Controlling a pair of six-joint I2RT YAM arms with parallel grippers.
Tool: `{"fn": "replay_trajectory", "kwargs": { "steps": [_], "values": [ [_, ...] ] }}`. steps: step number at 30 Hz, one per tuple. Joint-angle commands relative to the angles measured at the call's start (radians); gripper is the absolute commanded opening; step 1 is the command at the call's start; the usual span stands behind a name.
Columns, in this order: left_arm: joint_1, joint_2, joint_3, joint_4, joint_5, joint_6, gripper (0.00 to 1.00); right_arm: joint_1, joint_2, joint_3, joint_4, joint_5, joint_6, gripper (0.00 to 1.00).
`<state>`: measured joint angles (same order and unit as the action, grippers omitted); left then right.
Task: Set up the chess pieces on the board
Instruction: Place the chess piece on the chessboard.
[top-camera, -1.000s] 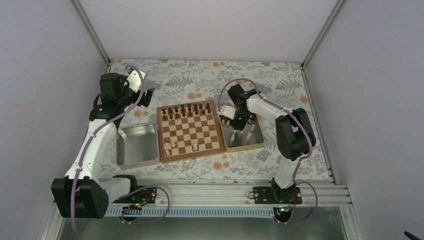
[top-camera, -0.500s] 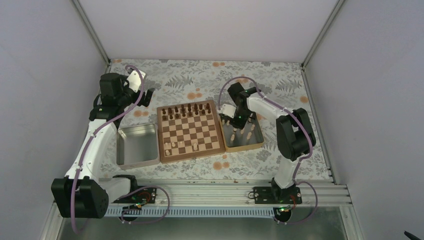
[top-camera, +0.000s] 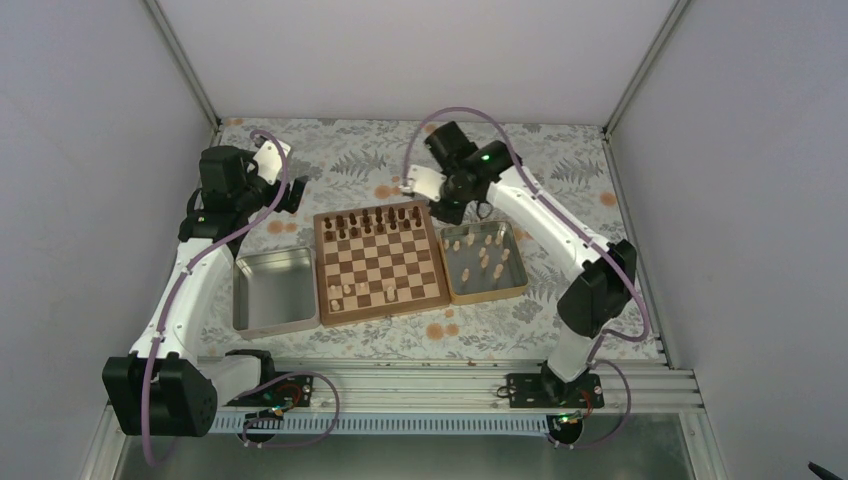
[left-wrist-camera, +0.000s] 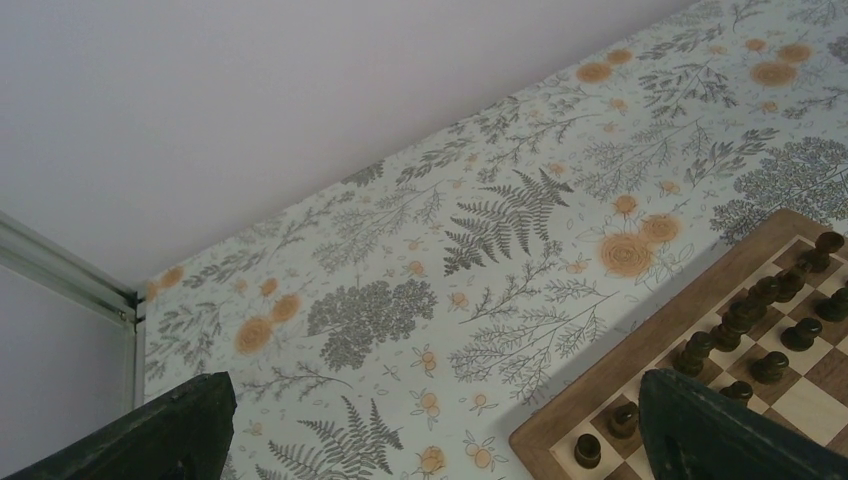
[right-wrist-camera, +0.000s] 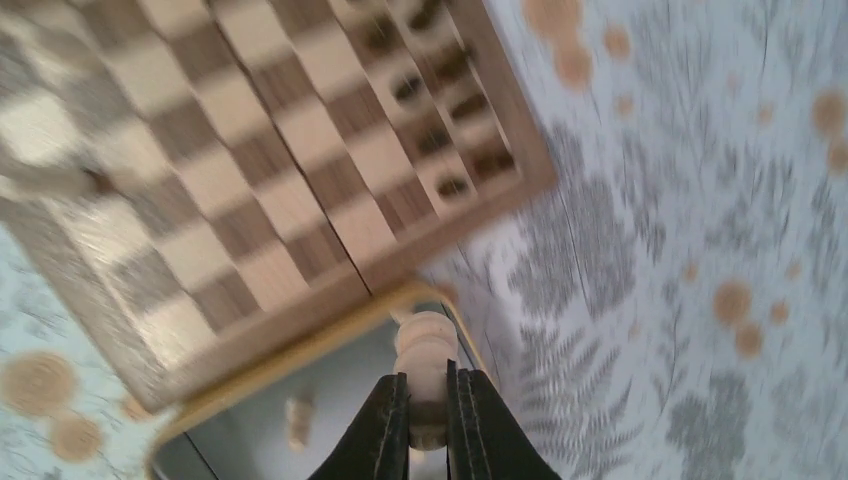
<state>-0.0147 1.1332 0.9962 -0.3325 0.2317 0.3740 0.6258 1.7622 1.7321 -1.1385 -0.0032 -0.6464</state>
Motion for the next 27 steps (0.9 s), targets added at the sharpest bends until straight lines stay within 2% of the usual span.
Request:
{"fn": "replay_trajectory", "kwargs": {
  "steps": [1, 11, 16, 27],
  "values": [
    [0.005, -0.002, 0.018, -0.001, -0.014, -0.003, 1.00, 0.166, 0.043, 0.123, -0.075, -0.011, -0.009, 0.05],
    [0.009, -0.009, 0.017, 0.002, -0.039, 0.005, 1.00, 0.454, 0.275, 0.288, -0.039, 0.003, -0.041, 0.06],
    [0.014, -0.016, 0.012, 0.001, -0.040, 0.006, 1.00, 0.502, 0.390, 0.353, -0.077, -0.013, -0.047, 0.06],
    [0.015, -0.017, 0.007, 0.004, -0.035, 0.009, 1.00, 0.555, 0.465, 0.345, -0.056, -0.051, -0.038, 0.06]
  ]
}}
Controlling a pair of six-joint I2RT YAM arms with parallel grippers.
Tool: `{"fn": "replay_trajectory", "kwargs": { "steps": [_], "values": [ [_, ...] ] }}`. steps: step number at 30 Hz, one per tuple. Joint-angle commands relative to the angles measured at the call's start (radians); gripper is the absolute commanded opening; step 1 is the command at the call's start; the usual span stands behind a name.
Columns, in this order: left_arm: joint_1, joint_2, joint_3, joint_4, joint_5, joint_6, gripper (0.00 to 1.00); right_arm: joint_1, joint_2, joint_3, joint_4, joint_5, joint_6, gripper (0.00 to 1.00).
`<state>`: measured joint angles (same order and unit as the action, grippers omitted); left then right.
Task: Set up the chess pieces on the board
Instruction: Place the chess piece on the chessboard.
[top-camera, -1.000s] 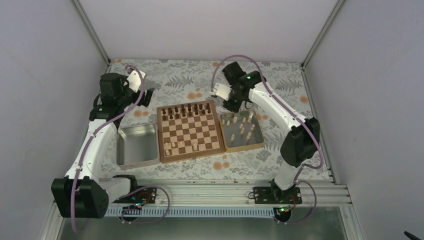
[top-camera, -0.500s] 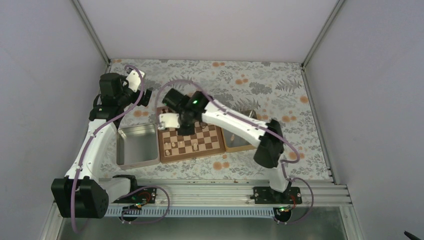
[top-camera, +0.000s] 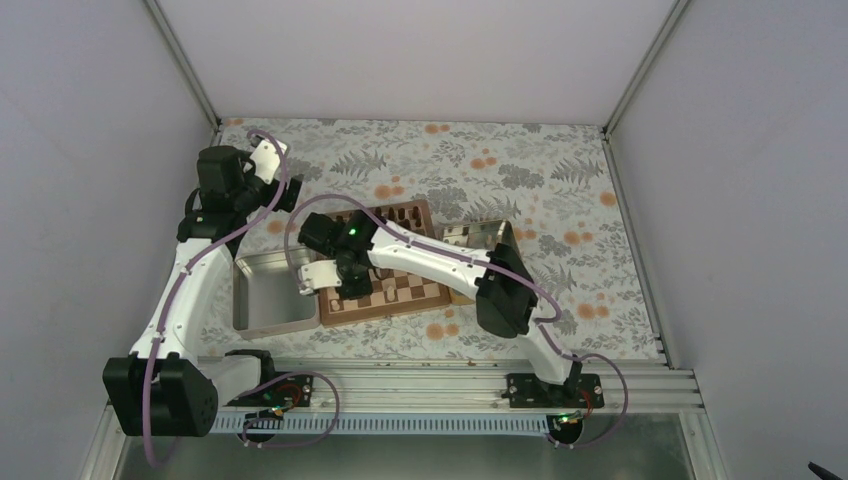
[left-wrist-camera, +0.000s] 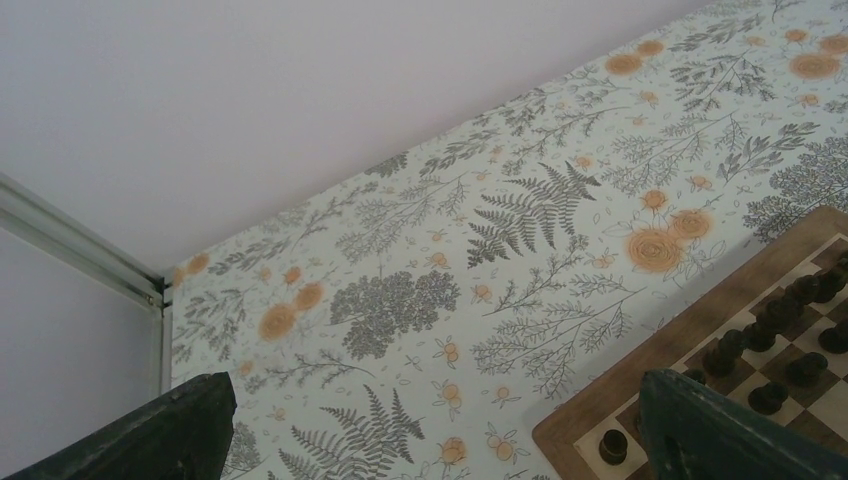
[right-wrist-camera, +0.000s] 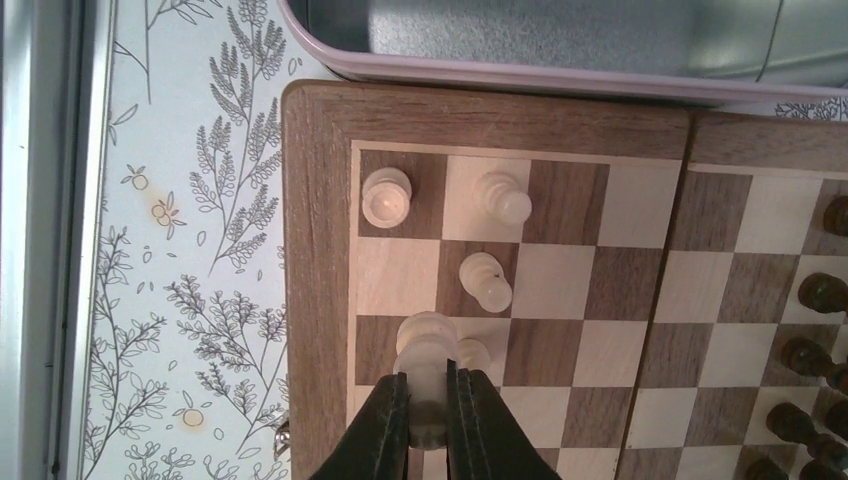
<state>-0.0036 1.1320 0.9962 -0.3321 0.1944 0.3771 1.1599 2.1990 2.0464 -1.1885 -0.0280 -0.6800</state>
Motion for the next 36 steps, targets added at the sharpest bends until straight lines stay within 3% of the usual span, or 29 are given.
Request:
{"fn": "replay_trajectory", "kwargs": {
  "steps": [1, 24, 36],
  "values": [
    [0.005, -0.018, 0.007, 0.005, 0.003, 0.006, 1.00, 0.020, 0.032, 0.028, -0.003, -0.030, -0.004, 0.06],
    [0.005, -0.016, 0.002, 0.003, 0.022, 0.014, 1.00, 0.032, 0.081, 0.019, -0.001, -0.044, -0.003, 0.07],
    [0.005, -0.016, 0.002, 0.001, 0.027, 0.015, 1.00, 0.033, 0.078, 0.015, -0.007, -0.037, -0.003, 0.13]
  ]
}}
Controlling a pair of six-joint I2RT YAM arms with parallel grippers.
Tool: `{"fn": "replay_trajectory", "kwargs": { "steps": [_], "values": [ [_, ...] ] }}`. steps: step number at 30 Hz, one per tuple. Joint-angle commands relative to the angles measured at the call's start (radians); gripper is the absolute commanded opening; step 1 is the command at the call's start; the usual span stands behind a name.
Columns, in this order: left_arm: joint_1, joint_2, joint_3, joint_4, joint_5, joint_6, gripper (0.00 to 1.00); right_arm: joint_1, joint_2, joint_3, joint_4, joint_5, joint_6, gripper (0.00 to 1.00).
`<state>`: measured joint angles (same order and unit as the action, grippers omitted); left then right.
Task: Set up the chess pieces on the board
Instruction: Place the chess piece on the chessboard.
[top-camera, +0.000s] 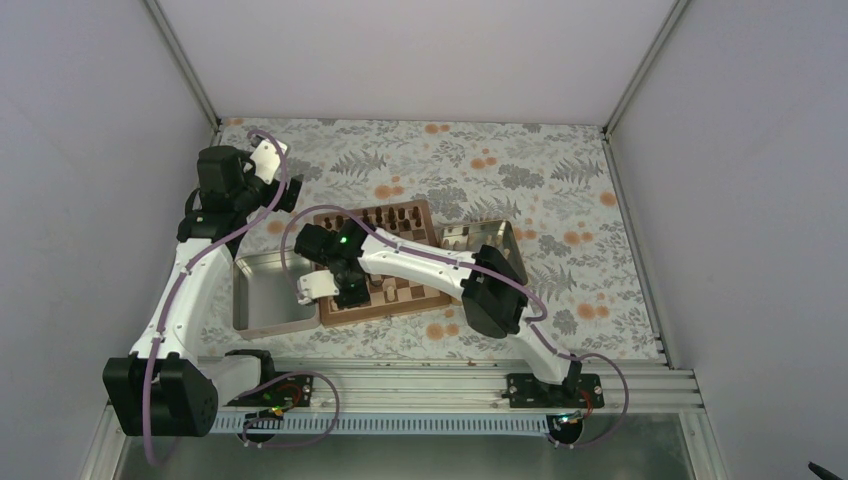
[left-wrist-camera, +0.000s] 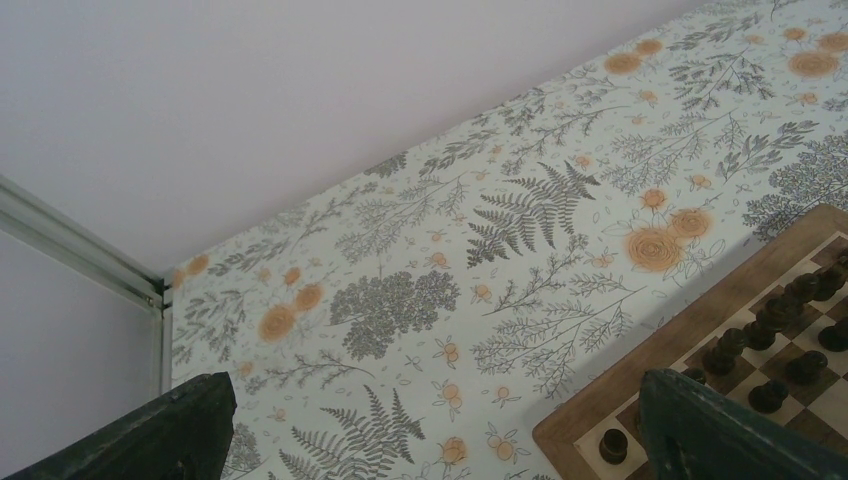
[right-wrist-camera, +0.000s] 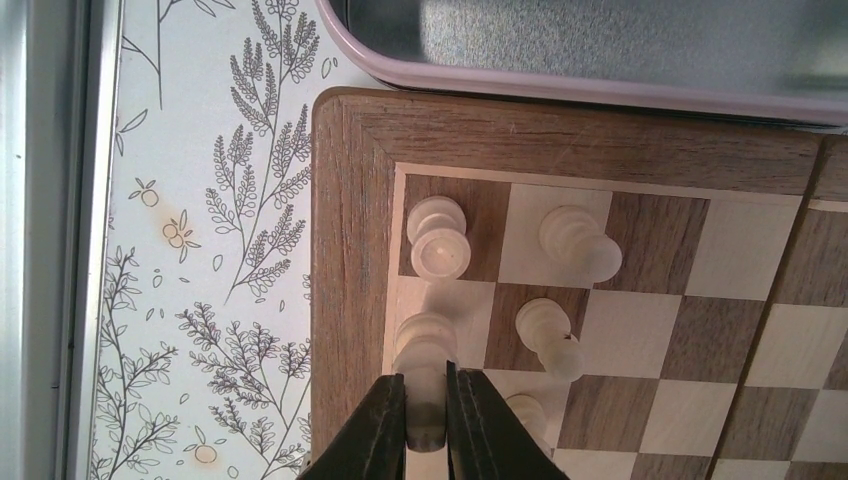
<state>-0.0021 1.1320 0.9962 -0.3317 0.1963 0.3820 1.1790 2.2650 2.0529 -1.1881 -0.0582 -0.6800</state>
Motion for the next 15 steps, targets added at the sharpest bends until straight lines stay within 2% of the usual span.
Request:
{"fn": "replay_trajectory", "kwargs": {
  "steps": [1, 15],
  "values": [
    [0.004, -0.017, 0.002, 0.001, 0.025, 0.009, 1.00, 0.013, 0.013, 0.008, -0.007, -0.005, -0.003, 0.13],
    [0.003, -0.022, 0.000, 0.001, 0.026, 0.011, 1.00, 0.011, 0.008, 0.001, 0.002, 0.007, -0.004, 0.21]
  ]
}}
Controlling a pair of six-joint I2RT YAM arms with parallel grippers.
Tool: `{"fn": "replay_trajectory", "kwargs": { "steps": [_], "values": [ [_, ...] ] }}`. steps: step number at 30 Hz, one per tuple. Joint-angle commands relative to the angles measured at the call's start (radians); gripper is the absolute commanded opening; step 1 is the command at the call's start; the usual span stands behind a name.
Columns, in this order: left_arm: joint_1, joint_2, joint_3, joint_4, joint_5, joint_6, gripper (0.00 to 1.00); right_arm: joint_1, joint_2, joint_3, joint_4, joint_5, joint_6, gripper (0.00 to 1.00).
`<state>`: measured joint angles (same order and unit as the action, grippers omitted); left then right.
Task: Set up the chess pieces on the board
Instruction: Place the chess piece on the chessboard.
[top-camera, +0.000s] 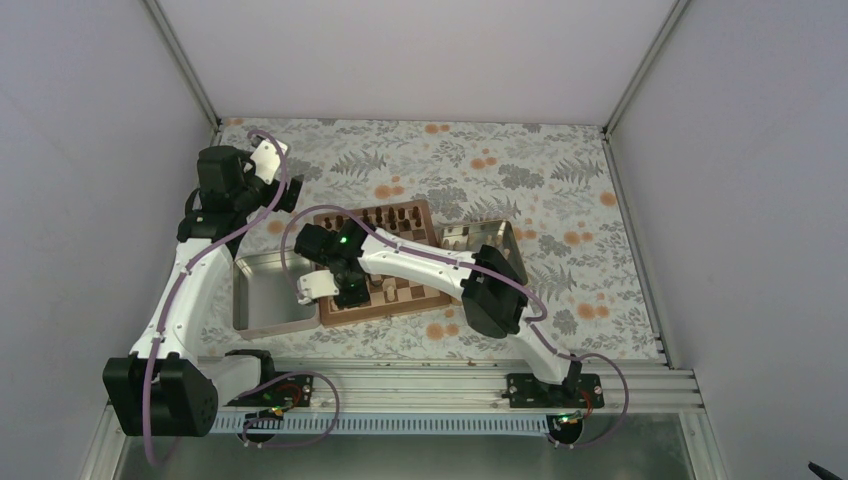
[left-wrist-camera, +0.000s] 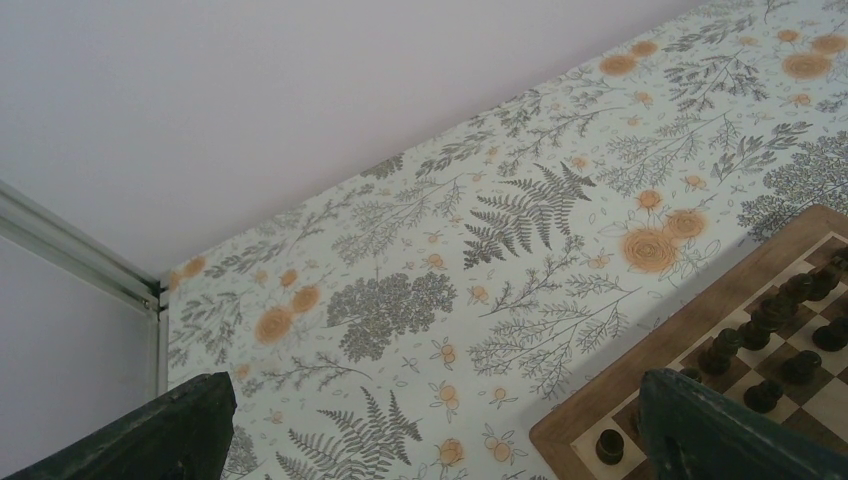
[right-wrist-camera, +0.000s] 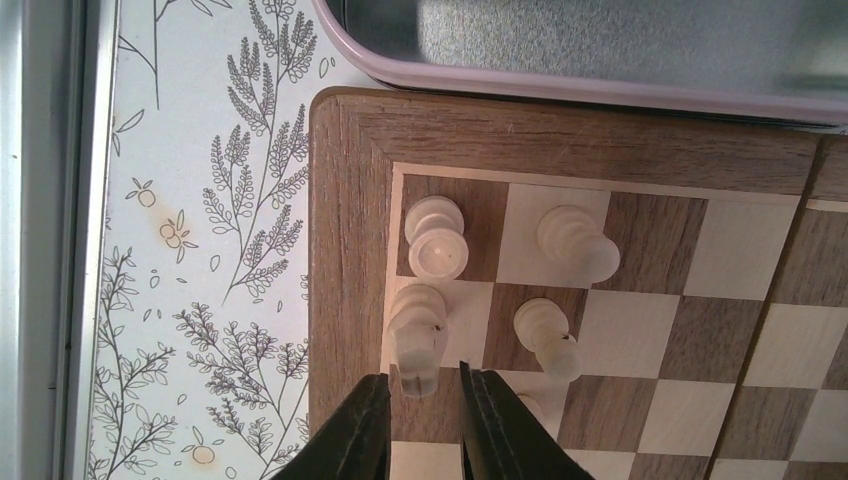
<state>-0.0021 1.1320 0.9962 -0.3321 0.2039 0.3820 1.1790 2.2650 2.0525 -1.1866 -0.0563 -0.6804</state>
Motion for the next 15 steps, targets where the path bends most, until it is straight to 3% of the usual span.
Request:
{"fn": "replay_trajectory", "kwargs": {
  "steps": [1, 10, 15],
  "values": [
    [0.003, -0.023, -0.001, 0.002, 0.019, 0.011, 1.00, 0.011, 0.006, 0.001, 0.000, 0.006, -0.004, 0.21],
    [0.004, -0.028, -0.001, 0.002, 0.017, 0.009, 1.00, -0.015, -0.122, -0.011, -0.003, 0.073, 0.008, 0.30],
    [0.005, -0.029, -0.001, 0.004, 0.014, 0.009, 1.00, -0.162, -0.279, -0.116, 0.013, 0.088, 0.029, 0.32]
  ]
}}
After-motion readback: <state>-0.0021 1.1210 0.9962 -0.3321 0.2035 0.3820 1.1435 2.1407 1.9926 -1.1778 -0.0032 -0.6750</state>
